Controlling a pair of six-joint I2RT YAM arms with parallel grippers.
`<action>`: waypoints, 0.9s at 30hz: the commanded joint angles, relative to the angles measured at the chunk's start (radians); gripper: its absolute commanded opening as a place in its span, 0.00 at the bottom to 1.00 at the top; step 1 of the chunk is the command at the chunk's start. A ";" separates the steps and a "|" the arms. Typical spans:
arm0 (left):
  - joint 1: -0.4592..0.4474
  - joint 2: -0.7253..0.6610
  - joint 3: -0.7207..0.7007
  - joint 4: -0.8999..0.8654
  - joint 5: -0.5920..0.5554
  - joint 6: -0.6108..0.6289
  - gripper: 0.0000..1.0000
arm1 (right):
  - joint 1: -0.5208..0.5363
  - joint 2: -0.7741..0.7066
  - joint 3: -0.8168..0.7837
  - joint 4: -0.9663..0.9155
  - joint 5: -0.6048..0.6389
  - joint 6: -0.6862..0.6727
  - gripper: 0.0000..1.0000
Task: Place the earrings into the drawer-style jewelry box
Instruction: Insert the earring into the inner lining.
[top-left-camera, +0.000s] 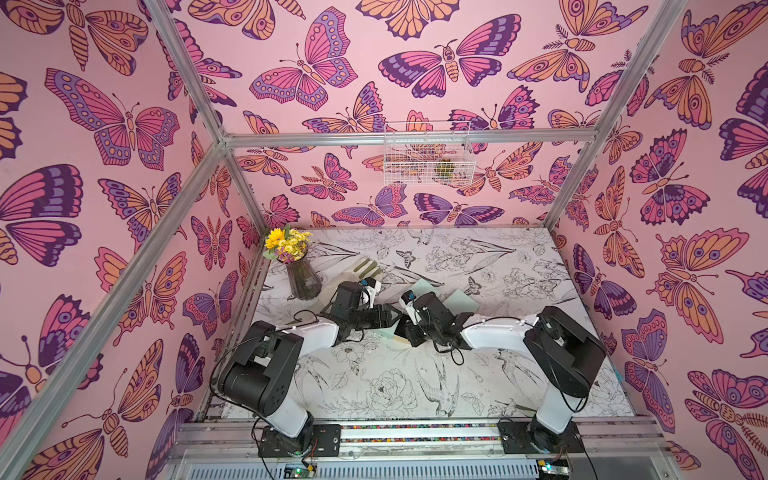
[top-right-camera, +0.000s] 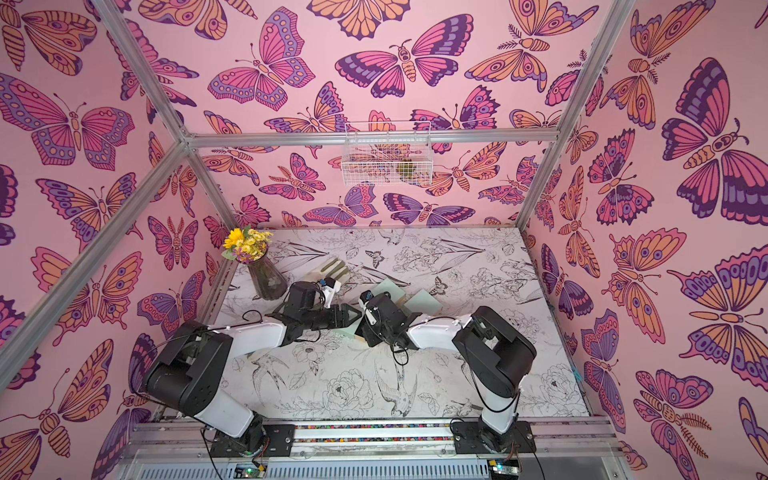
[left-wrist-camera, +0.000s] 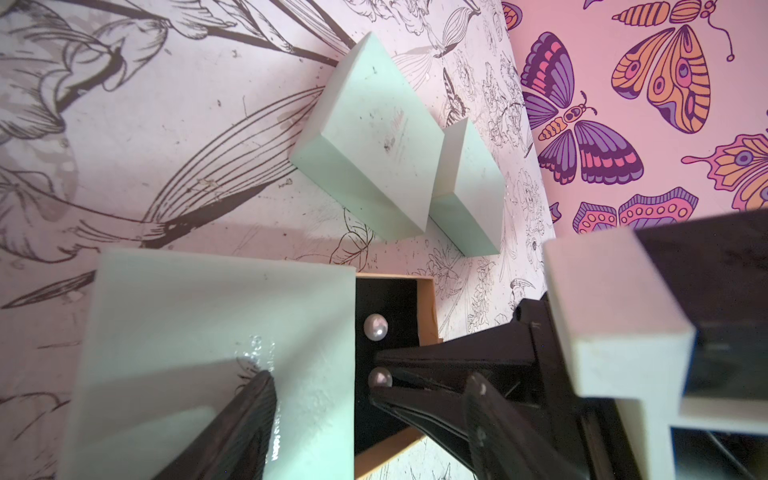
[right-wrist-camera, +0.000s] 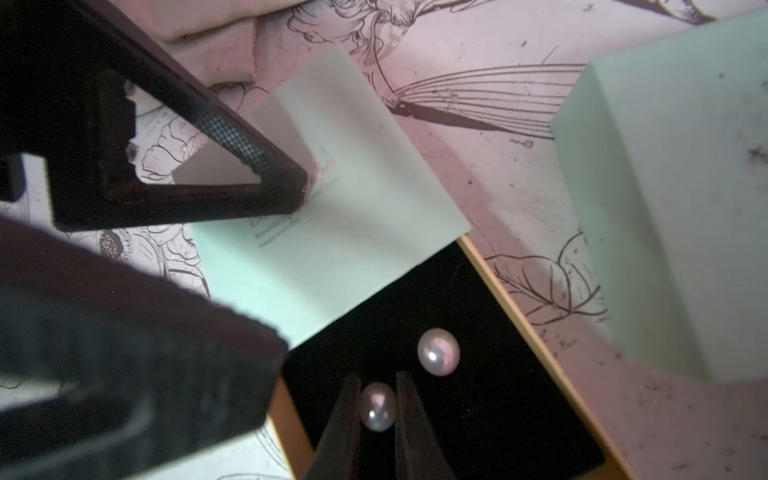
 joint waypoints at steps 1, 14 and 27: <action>0.006 0.021 -0.009 -0.029 0.006 0.000 0.74 | -0.004 0.039 0.031 -0.074 0.004 -0.017 0.00; 0.006 0.014 -0.016 -0.029 0.003 0.002 0.74 | -0.004 0.046 0.054 -0.096 0.022 0.004 0.03; 0.006 0.017 -0.017 -0.027 0.005 0.002 0.74 | -0.004 -0.016 0.066 -0.117 0.025 0.016 0.33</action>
